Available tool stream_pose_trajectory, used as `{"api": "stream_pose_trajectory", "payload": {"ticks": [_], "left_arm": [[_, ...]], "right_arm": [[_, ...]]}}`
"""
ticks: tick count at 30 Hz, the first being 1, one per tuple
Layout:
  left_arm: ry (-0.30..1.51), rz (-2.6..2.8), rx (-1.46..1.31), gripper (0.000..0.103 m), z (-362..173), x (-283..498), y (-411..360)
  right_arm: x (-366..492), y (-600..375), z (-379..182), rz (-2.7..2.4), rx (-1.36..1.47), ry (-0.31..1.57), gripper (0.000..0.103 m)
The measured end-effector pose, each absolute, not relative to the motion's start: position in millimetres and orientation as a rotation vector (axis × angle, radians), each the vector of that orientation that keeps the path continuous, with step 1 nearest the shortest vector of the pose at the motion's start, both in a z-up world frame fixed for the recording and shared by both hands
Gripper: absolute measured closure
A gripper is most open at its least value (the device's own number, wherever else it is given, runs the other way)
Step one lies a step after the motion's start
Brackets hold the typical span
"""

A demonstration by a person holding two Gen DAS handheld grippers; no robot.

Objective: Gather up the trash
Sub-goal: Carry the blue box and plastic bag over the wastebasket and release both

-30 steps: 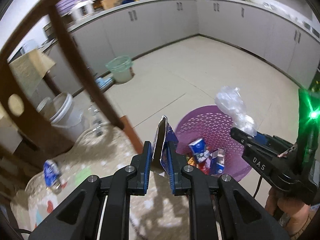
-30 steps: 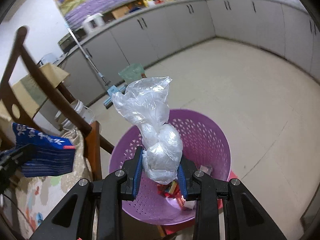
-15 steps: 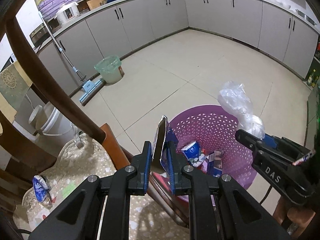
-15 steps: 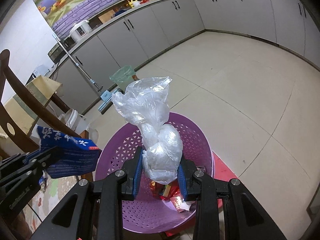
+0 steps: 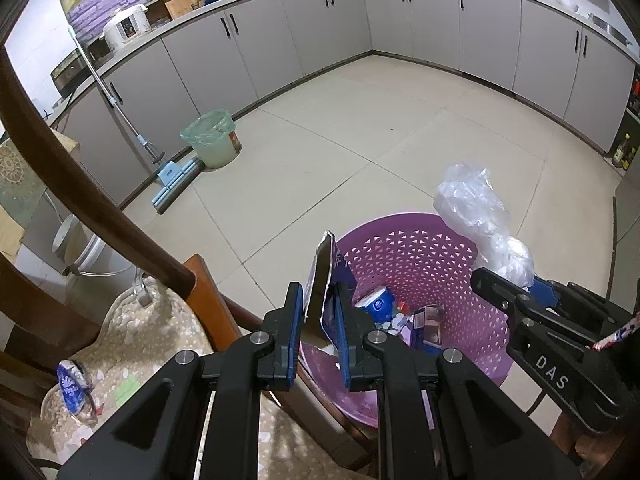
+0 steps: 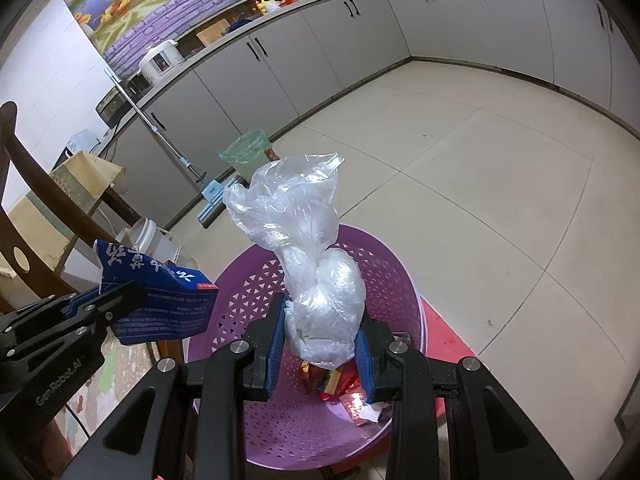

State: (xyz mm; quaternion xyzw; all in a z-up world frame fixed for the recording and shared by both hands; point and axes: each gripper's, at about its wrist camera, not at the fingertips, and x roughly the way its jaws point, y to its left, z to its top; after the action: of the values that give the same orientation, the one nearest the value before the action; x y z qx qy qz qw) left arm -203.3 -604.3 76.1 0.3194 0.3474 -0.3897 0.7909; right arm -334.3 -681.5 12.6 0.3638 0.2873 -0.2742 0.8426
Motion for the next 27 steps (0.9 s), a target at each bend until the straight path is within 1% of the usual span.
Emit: {"api": "stream_pose_trajectory", "payload": {"ticks": [9, 18, 20, 22, 23, 25, 27], "left_arm": [[0.795, -0.838, 0.674, 0.088, 64, -195, -612], [0.799, -0.803, 0.66, 0.087, 56, -190, -615], [0.807, -0.805, 0.65, 0.08, 56, -189, -613], [0.815, -0.818, 0.643, 0.056, 57, -189, -610], [0.813, -0.824, 0.635, 0.052, 59, -189, -608], [0.801, -0.832, 0.612, 0.045, 66, -191, -602], [0.799, -0.841, 0.589, 0.043, 74, -192, -594]], "right_arm": [[-334, -682, 12, -0.577, 0.775, 0.608, 0.07], [-332, -683, 11, -0.573, 0.779, 0.611, 0.07], [-332, -683, 11, -0.575, 0.779, 0.613, 0.069], [-332, -682, 10, -0.582, 0.778, 0.618, 0.068], [-332, -683, 10, -0.583, 0.781, 0.616, 0.068], [-330, -682, 11, -0.589, 0.776, 0.61, 0.062], [-326, -678, 14, -0.589, 0.756, 0.609, 0.052]]}}
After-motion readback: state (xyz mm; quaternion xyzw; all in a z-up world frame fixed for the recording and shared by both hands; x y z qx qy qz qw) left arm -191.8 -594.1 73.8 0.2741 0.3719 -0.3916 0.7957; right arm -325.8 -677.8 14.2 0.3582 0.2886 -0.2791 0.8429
